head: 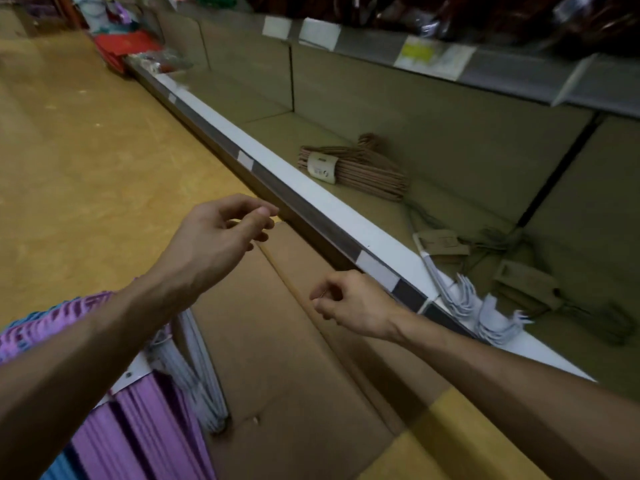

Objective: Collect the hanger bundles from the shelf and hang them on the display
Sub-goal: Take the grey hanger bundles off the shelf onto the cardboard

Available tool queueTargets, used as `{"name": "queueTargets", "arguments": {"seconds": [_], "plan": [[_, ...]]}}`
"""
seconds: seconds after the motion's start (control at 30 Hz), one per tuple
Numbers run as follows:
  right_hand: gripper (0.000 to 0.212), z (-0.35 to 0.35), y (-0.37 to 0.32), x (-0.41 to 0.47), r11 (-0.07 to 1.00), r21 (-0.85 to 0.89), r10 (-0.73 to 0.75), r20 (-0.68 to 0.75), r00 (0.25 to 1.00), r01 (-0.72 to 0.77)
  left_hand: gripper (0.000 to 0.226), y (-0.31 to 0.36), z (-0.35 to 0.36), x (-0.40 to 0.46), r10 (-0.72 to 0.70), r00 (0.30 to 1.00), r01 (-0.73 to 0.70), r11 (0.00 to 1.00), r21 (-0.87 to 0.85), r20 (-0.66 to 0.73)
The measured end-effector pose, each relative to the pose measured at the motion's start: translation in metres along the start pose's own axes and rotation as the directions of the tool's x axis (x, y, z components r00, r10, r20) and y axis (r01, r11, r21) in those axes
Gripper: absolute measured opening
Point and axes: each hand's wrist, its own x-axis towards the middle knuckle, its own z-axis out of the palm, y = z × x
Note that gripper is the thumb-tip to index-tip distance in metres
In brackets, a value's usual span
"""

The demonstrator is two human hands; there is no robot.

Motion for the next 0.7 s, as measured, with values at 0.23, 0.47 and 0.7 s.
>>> {"name": "queueTargets", "arguments": {"seconds": [0.23,0.47,0.7], "plan": [[0.011,-0.067,0.042,-0.02,0.975,0.003,0.213,-0.315,0.925,-0.223,0.019,0.038,0.046,0.015,0.077,0.993,-0.07,0.995,-0.077,0.094],[0.025,-0.13,0.095,-0.028,0.81,-0.199,0.449,-0.394,0.802,-0.551,0.021,0.066,0.082,0.034,0.039,0.995,-0.024,0.986,-0.166,0.09],[0.02,-0.128,0.103,-0.02,0.731,-0.279,0.541,-0.319,0.778,-0.622,0.021,0.062,0.102,0.025,0.012,0.993,0.009,0.983,-0.185,0.114]]}}
